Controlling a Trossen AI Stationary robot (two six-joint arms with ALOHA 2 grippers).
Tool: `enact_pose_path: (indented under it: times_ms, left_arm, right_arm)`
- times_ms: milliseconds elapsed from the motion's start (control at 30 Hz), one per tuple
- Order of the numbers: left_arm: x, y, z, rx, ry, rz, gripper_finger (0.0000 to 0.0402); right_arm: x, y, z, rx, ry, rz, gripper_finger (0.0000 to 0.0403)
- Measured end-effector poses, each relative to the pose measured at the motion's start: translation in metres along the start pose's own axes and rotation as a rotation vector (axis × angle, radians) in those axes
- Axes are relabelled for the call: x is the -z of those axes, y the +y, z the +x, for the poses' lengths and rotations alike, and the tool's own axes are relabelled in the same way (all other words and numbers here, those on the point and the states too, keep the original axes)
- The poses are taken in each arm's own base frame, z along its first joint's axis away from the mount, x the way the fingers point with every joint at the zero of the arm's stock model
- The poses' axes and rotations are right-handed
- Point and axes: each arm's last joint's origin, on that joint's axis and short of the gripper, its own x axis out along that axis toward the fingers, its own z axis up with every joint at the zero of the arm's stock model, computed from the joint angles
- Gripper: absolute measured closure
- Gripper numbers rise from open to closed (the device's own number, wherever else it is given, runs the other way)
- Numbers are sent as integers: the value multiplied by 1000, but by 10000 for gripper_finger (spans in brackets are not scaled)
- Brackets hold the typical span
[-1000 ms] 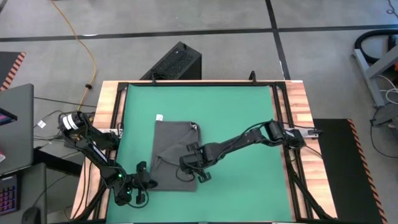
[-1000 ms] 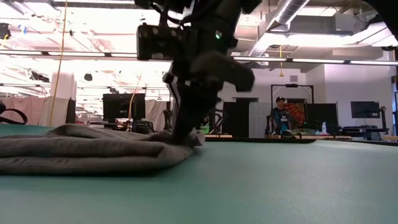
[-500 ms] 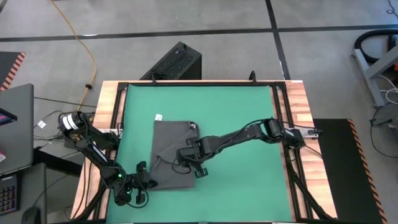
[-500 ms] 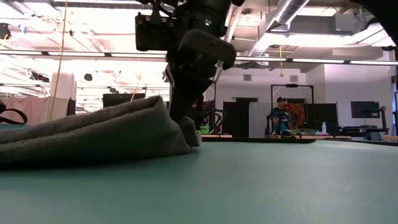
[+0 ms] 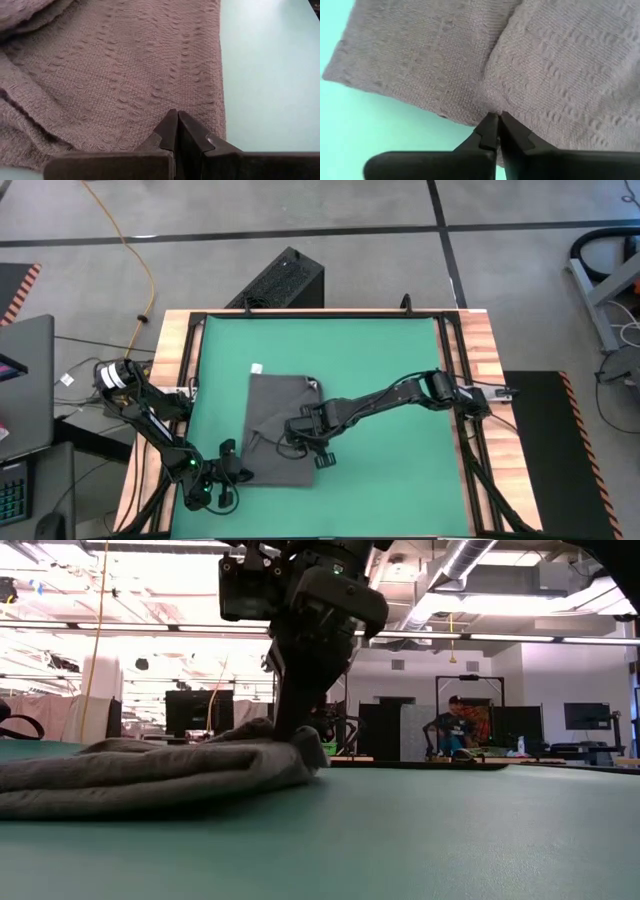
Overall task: Roll towel
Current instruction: Fold the microfiber towel
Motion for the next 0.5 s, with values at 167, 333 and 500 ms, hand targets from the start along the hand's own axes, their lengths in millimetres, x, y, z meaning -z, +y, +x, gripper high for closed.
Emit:
enact_pose_path:
  times_ms: [167, 333, 500]
  left_arm:
    - [0, 0, 0, 0, -1, 4, 401]
    - [0, 0, 0, -1, -2, 10, 401]
    - [1, 1, 0, -5, -5, 11, 401]
  right_arm:
    - [0, 0, 0, -2, 0, 0, 351]
    - [0, -1, 0, -18, -4, 4, 349]
    - [0, -1, 0, -21, -4, 4, 348]
